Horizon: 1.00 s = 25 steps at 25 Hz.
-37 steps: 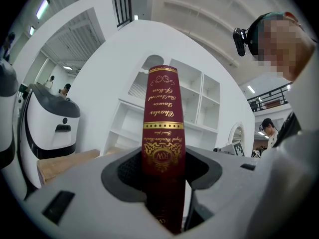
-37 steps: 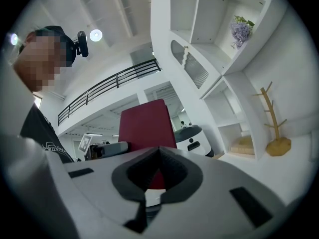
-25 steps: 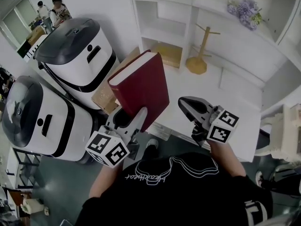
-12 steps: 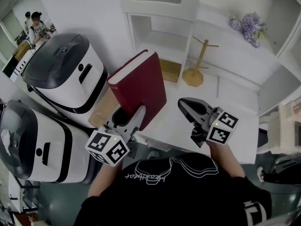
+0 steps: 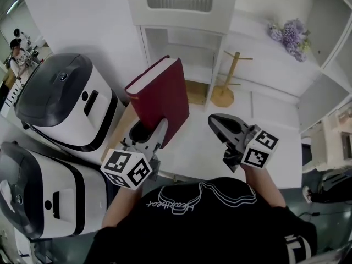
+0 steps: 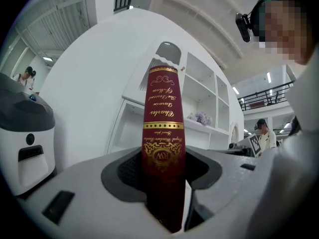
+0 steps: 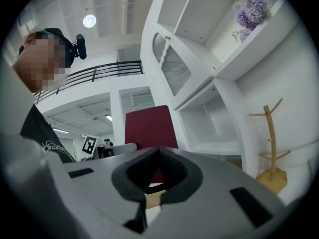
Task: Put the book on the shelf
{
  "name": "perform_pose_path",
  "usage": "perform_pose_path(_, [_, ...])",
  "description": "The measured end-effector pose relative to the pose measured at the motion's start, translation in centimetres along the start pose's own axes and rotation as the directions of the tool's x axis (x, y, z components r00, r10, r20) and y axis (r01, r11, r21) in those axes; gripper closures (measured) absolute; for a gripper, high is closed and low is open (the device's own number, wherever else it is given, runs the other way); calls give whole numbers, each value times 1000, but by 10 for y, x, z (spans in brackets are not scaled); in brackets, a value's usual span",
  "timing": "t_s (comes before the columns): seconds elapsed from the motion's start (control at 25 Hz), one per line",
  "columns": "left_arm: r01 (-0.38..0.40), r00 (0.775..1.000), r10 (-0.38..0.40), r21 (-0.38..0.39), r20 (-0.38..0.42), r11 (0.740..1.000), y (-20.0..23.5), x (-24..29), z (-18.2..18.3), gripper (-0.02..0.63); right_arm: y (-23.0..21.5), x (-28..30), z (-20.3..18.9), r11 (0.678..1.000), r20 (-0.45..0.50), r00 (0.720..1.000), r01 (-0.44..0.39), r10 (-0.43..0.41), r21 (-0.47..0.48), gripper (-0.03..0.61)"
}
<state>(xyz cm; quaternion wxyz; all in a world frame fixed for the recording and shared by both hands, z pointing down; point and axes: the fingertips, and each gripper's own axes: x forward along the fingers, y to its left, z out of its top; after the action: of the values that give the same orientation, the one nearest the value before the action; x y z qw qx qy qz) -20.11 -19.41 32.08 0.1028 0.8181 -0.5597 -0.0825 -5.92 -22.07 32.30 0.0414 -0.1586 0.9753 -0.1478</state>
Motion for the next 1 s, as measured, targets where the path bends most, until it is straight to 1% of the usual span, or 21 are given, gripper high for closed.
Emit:
perform_pose_path(0.24, [17, 1000, -17, 34, 4, 999, 23, 25, 6, 407, -19, 9, 3, 998, 11, 998, 59, -59, -10, 572])
perform_pose_path(0.44, [17, 1000, -17, 66, 8, 998, 40, 47, 10, 407, -36, 14, 7, 994, 23, 994, 104, -104, -16, 572])
perform_pose_path(0.72, [5, 1000, -7, 91, 13, 996, 60, 71, 13, 407, -52, 26, 7, 992, 22, 992, 127, -127, -12, 572])
perform_pose_path(1.0, [-14, 999, 10, 127, 37, 992, 72, 90, 18, 407, -64, 31, 3, 988, 18, 988, 152, -152, -6, 572])
